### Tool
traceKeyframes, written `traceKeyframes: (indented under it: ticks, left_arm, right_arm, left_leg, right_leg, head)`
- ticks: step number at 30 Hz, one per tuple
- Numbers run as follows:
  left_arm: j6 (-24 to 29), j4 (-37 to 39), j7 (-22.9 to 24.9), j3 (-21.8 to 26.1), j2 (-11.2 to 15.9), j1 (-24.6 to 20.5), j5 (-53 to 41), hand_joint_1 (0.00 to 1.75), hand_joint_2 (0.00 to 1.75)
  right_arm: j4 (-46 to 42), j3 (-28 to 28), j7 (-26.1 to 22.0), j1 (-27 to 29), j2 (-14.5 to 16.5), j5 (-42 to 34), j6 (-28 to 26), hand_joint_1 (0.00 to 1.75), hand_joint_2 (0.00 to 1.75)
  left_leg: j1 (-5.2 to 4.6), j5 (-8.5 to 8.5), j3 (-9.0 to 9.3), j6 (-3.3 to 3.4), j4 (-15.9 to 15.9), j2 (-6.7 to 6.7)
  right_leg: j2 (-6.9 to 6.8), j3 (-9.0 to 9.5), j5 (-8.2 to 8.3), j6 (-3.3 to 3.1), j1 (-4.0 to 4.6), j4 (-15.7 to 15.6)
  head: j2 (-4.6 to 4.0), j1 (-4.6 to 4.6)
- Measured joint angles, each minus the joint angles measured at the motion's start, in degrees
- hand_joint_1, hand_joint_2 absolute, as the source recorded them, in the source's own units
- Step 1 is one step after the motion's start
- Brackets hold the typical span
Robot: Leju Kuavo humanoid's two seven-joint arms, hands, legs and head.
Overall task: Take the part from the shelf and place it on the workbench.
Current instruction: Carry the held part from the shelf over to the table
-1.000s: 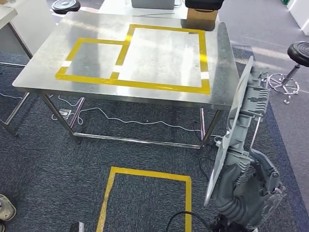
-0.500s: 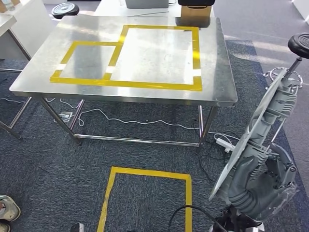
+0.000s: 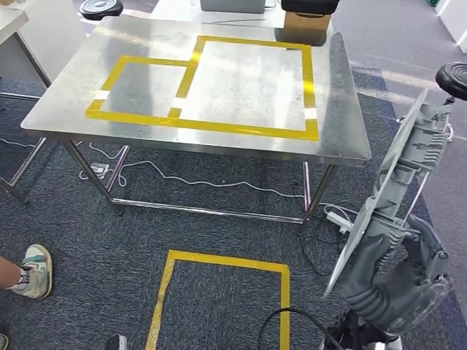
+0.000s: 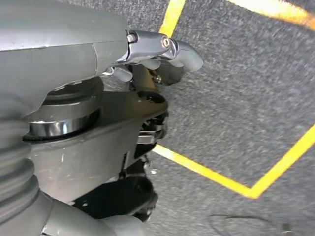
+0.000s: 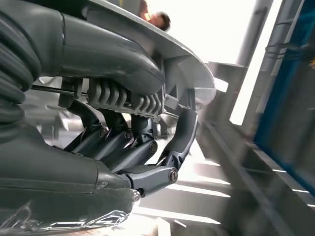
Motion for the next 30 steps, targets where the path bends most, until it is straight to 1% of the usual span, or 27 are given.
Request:
traceKeyframes:
  ticks: [1, 2, 3, 4, 5, 6, 8, 9, 10, 11, 12, 13, 14, 15, 16, 17, 18, 19, 20, 21, 22, 24, 25, 26, 27, 29, 30]
  left_arm:
    - [0.0, 0.0, -0.4, 0.0, 0.0, 0.0, 0.2, 0.0, 1.75]
    - [-0.2, 0.0, -0.9, 0.0, 0.0, 0.0, 0.3, 0.0, 1.75]
    - [-0.4, 0.0, -1.4, 0.0, 0.0, 0.0, 0.3, 0.0, 1.75]
    - [-0.6, 0.0, -2.0, 0.0, 0.0, 0.0, 0.3, 0.0, 1.75]
    - [-0.8, 0.0, -2.5, 0.0, 0.0, 0.0, 0.3, 0.0, 1.75]
    - [-1.0, 0.0, -2.9, 0.0, 0.0, 0.0, 0.3, 0.0, 1.75]
    - [-1.0, 0.0, -3.5, 0.0, 0.0, 0.0, 0.2, 0.0, 1.75]
    - [-1.1, 0.0, -3.9, 0.0, 0.0, 0.0, 0.1, 0.0, 1.75]
    - [-1.2, 0.0, -4.3, 0.0, 0.0, 0.0, 0.1, 0.0, 1.75]
    - [-1.4, 0.0, -4.6, 0.0, 0.0, 0.0, 0.0, 0.0, 1.75]
    - [-1.4, 0.0, -4.8, -0.1, 0.0, 0.0, -0.1, 0.0, 1.75]
    - [-1.5, 0.0, -5.0, -0.1, 0.0, 0.0, -0.2, 0.0, 1.75]
    - [-1.4, 0.0, -5.1, -0.1, 0.1, 0.0, -0.3, 0.0, 1.75]
    - [-1.5, 0.0, -5.1, -0.1, 0.1, 0.1, -0.3, 0.0, 1.75]
    - [-1.5, 0.0, -5.2, -0.1, 0.1, 0.1, -0.3, 0.0, 1.75]
    - [-1.5, 0.0, -5.2, -0.1, 0.2, 0.1, -0.3, 0.0, 1.75]
    - [-1.6, 0.0, -5.3, -0.1, 0.2, 0.1, -0.3, 0.0, 1.75]
    - [-1.7, 0.0, -5.3, -0.1, 0.2, 0.1, -0.3, 0.0, 1.75]
    - [-1.7, 0.0, -5.3, -0.1, 0.2, 0.0, -0.3, 0.0, 1.75]
    - [-1.8, 0.0, -5.3, -0.1, 0.2, 0.0, -0.3, 0.0, 1.75]
    - [-1.8, 0.0, -5.3, -0.1, 0.2, 0.0, -0.3, 0.0, 1.75]
    - [-1.8, 0.0, -5.3, -0.1, 0.2, 0.0, -0.3, 0.0, 1.75]
    - [-1.8, 0.0, -5.4, -0.1, 0.2, 0.1, -0.3, 0.0, 1.75]
    - [-1.8, 0.0, -5.4, -0.1, 0.2, 0.1, -0.3, 0.0, 1.75]
    - [-1.9, 0.0, -5.4, -0.1, 0.2, 0.1, -0.3, 0.0, 1.75]
    - [-2.2, 0.0, -5.1, -0.1, 0.2, 0.1, -0.4, 0.0, 1.75]
    - [-2.4, 0.0, -4.9, -0.1, 0.2, 0.1, -0.4, 0.0, 1.75]
  right_arm:
    - [0.1, 0.8, 1.3, -0.1, -0.6, -1.0, 0.1, 1.75, 1.75]
    - [0.3, 1.6, 2.3, -0.2, -1.2, -1.3, 0.1, 1.75, 1.75]
    - [0.4, 2.3, 2.9, -0.2, -1.9, -1.3, 0.1, 1.75, 1.75]
    - [0.5, 3.0, 3.2, -0.3, -2.3, -1.1, 0.0, 1.75, 1.75]
    - [0.5, 3.4, 3.3, -0.4, -2.7, -0.8, -0.1, 1.75, 1.75]
    - [0.5, 3.8, 3.3, -0.6, -3.1, -0.5, -0.2, 1.75, 1.75]
    - [0.6, 4.4, 3.4, -0.7, -3.6, 0.1, -0.3, 1.75, 1.75]
    - [0.6, 4.7, 3.4, -0.7, -3.8, 0.2, -0.3, 1.75, 1.75]
    - [0.6, 4.9, 3.5, -0.7, -4.0, 0.2, -0.3, 1.75, 1.75]
    - [0.6, 5.3, 3.5, -0.8, -4.1, 0.2, -0.3, 1.75, 1.75]
    - [0.6, 5.5, 3.5, -0.8, -4.2, 0.4, -0.3, 1.75, 1.75]
    - [0.6, 5.7, 3.4, -0.8, -4.3, 0.5, -0.3, 1.75, 1.75]
    - [0.6, 5.9, 3.3, -0.8, -4.4, 0.8, -0.3, 1.75, 1.75]
    - [0.6, 6.0, 3.3, -0.8, -4.5, 1.1, -0.3, 1.75, 1.75]
    - [0.6, 6.1, 3.2, -0.8, -4.6, 1.3, -0.3, 1.75, 1.75]
    - [0.6, 6.2, 3.2, -0.8, -4.7, 1.6, -0.3, 1.75, 1.75]
    - [0.6, 6.2, 3.2, -0.9, -4.8, 1.8, -0.3, 1.75, 1.75]
    - [0.6, 6.3, 3.2, -0.9, -4.9, 1.9, -0.3, 1.75, 1.75]
    - [0.6, 6.3, 3.2, -0.9, -5.0, 1.9, -0.3, 1.75, 1.75]
    - [0.6, 6.4, 3.2, -0.9, -5.0, 2.0, -0.3, 1.75, 1.75]
    - [0.6, 6.5, 3.2, -0.9, -5.1, 2.0, -0.3, 1.75, 1.75]
    - [0.6, 6.7, 3.2, -0.9, -5.2, 2.0, -0.3, 1.75, 1.75]
    - [0.6, 6.8, 3.2, -1.0, -5.2, 2.0, -0.3, 1.75, 1.75]
    - [0.6, 6.8, 3.2, -1.0, -5.3, 2.1, -0.3, 1.75, 1.75]
    - [0.6, 6.9, 3.2, -1.0, -5.3, 2.3, -0.3, 1.75, 1.75]
    - [0.6, 6.9, 3.2, -1.1, -5.6, 3.3, -0.3, 1.75, 1.75]
    - [0.6, 6.9, 3.3, -1.1, -5.7, 4.0, -0.3, 1.75, 1.75]
  left_leg:
    - [0.0, -0.03, 0.04, -0.03, 0.0, -0.04]
    - [0.0, -0.07, 0.1, -0.08, 0.0, -0.14]
    - [-0.02, -0.14, 0.16, -0.22, 0.1, -0.27]
    - [-0.14, -0.23, 0.14, -0.43, 0.2, -0.38]
    - [-0.25, -0.26, 0.09, -0.69, 0.3, -0.47]
    - [-0.36, -0.24, 0.03, -0.97, 0.4, -0.51]
    - [-0.34, -0.09, -0.02, -1.51, 0.3, -0.54]
    - [-0.28, -0.28, -0.08, -1.81, 0.4, -0.5]
    - [-0.24, -0.97, -0.46, -2.12, 1.2, -0.43]
    - [-0.21, -2.24, -1.36, -2.41, 3.1, -0.35]
    - [-0.17, -3.98, -2.86, -2.65, 6.3, -0.26]
    - [-0.14, -5.82, -4.76, -2.82, 10.3, -0.21]
    - [-0.11, -7.12, -6.56, -2.91, 13.9, -0.19]
    - [-0.1, -7.48, -7.73, -2.93, 16.1, -0.18]
    - [-0.1, -6.72, -7.89, -2.87, 16.2, -0.18]
    - [-0.1, -5.03, -6.93, -2.75, 14.2, -0.18]
    - [-0.1, -2.95, -5.15, -2.61, 10.6, -0.15]
    - [-0.13, -1.31, -3.16, -2.47, 6.6, -0.12]
    - [-0.14, -0.35, -1.57, -2.29, 3.4, -0.11]
    - [-0.18, -0.02, -0.66, -2.09, 1.4, -0.11]
    - [-0.26, -0.13, -0.37, -1.84, 0.6, -0.14]
    - [-0.23, -0.01, -0.37, -1.14, 0.3, -0.18]
    - [-0.15, 0.08, -0.31, -0.81, 0.2, -0.18]
    - [-0.04, 0.17, -0.25, -0.52, 0.0, -0.17]
    - [0.02, 0.2, -0.21, -0.33, 0.0, -0.15]
    - [-0.01, 0.15, -0.22, -0.16, 0.0, -0.13]
    - [-0.03, 0.13, -0.21, -0.12, 0.0, -0.12]
  right_leg:
    - [-0.01, 0.29, 1.06, 0.0, -0.03, -0.8]
    - [-0.01, 1.67, 2.97, -0.05, -0.07, -3.8]
    - [-0.02, 3.63, 5.01, -0.11, -0.13, -7.9]
    - [0.04, 5.52, 6.39, -0.25, -0.15, -11.6]
    - [0.13, 6.82, 7.2, -0.47, -0.15, -14.3]
    - [0.24, 7.41, 7.35, -0.72, -0.08, -15.5]
    - [0.39, 7.37, 7.38, -1.46, 0.06, -15.6]
    - [0.38, 7.36, 7.46, -1.8, 0.03, -15.7]
    - [0.32, 7.38, 7.54, -2.19, -0.06, -15.8]
    - [0.24, 7.42, 7.61, -2.51, -0.19, -15.9]
    - [0.15, 7.43, 7.62, -2.73, -0.25, -15.9]
    - [0.09, 7.4, 7.61, -2.89, -0.26, -15.9]
    - [0.06, 7.39, 7.6, -2.94, -0.25, -15.9]
    - [0.05, 7.39, 7.58, -2.96, -0.24, -15.9]
    - [0.08, 7.42, 7.58, -2.96, -0.24, -15.9]
    - [0.12, 7.48, 7.57, -2.94, -0.24, -15.9]
    - [0.15, 7.56, 7.55, -2.9, -0.25, -15.9]
    - [0.19, 7.59, 7.47, -2.76, -0.13, -15.8]
    - [0.24, 7.55, 7.41, -2.55, 0.0, -15.7]
    - [0.26, 7.48, 7.39, -2.29, 0.12, -15.7]
    - [0.28, 7.41, 7.41, -1.95, 0.2, -15.8]
    - [0.25, 7.37, 7.4, -1.3, 0.06, -15.9]
    - [0.21, 7.14, 6.94, -0.98, 0.01, -15.4]
    - [0.18, 6.4, 5.86, -0.71, -0.03, -13.8]
    - [0.14, 5.02, 4.19, -0.48, -0.06, -10.8]
    - [0.12, 1.33, 0.74, -0.15, -0.09, -3.0]
    - [0.11, 0.02, 0.07, -0.07, -0.1, -0.4]
  head:
    - [0.0, 0.01]
    - [0.0, 0.02]
    - [0.0, 0.04]
    - [0.0, 0.03]
    - [0.0, -0.01]
    - [0.0, -0.05]
    - [0.0, -0.11]
    - [0.0, -0.1]
    - [0.0, -0.21]
    - [0.0, -0.34]
    - [0.0, -0.49]
    - [0.0, -0.64]
    - [0.0, -0.67]
    - [0.0, -0.69]
    - [0.0, -0.7]
    - [0.0, -0.72]
    - [0.0, -0.73]
    - [0.0, -0.77]
    - [0.0, -0.79]
    - [0.0, -0.79]
    - [0.0, -0.78]
    - [0.0, -0.75]
    - [0.0, -0.64]
    - [0.0, -0.49]
    - [0.0, -0.34]
    - [0.0, -0.09]
    - [0.0, -0.07]
